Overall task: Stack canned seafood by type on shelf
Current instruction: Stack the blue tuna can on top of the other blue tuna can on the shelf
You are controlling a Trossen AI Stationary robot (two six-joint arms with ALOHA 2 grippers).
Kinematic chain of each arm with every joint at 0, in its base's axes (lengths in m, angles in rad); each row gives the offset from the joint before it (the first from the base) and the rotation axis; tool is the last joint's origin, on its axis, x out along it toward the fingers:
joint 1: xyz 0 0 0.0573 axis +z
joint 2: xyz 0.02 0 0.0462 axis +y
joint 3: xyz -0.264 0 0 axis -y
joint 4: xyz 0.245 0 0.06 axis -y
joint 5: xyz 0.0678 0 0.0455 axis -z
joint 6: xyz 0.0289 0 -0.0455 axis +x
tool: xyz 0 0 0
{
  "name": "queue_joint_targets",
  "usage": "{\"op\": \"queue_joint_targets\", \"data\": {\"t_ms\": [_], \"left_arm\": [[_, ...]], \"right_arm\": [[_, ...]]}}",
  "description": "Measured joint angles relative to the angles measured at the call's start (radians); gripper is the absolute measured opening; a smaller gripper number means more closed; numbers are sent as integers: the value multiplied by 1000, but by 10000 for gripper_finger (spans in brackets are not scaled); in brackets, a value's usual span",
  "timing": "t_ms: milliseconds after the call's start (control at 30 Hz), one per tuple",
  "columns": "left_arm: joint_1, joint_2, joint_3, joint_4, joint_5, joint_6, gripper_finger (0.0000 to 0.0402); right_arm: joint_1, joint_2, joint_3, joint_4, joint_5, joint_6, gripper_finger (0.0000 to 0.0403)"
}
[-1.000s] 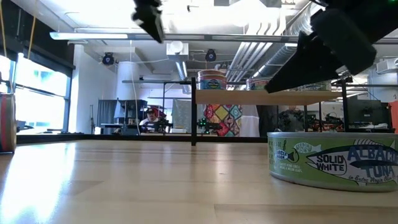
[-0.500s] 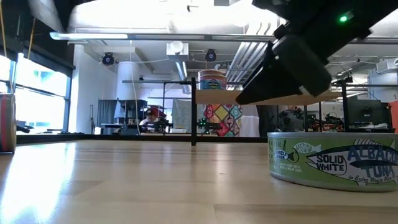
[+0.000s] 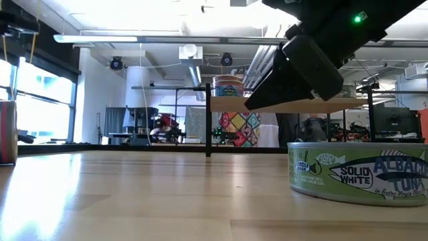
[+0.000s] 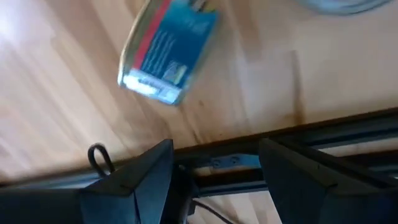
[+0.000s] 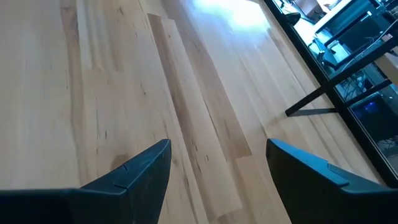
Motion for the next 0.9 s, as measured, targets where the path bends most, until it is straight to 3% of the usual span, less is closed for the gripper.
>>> {"op": "queue_joint_targets", "data": {"t_ms": [133, 300, 533, 900], "left_arm": [[42, 0, -56, 5, -9, 2, 231], [105, 0, -114, 70, -14, 81, 266], [172, 0, -127, 166, -94, 260, 286], [195, 5, -127, 251, -78, 598, 285]], "right_arm": [[0, 0, 0, 5, 0, 10, 255], [0, 0, 0, 8, -18, 10, 255], [0, 0, 0, 17, -40, 10, 255], [1, 0, 0, 19, -42, 14, 255]]}}
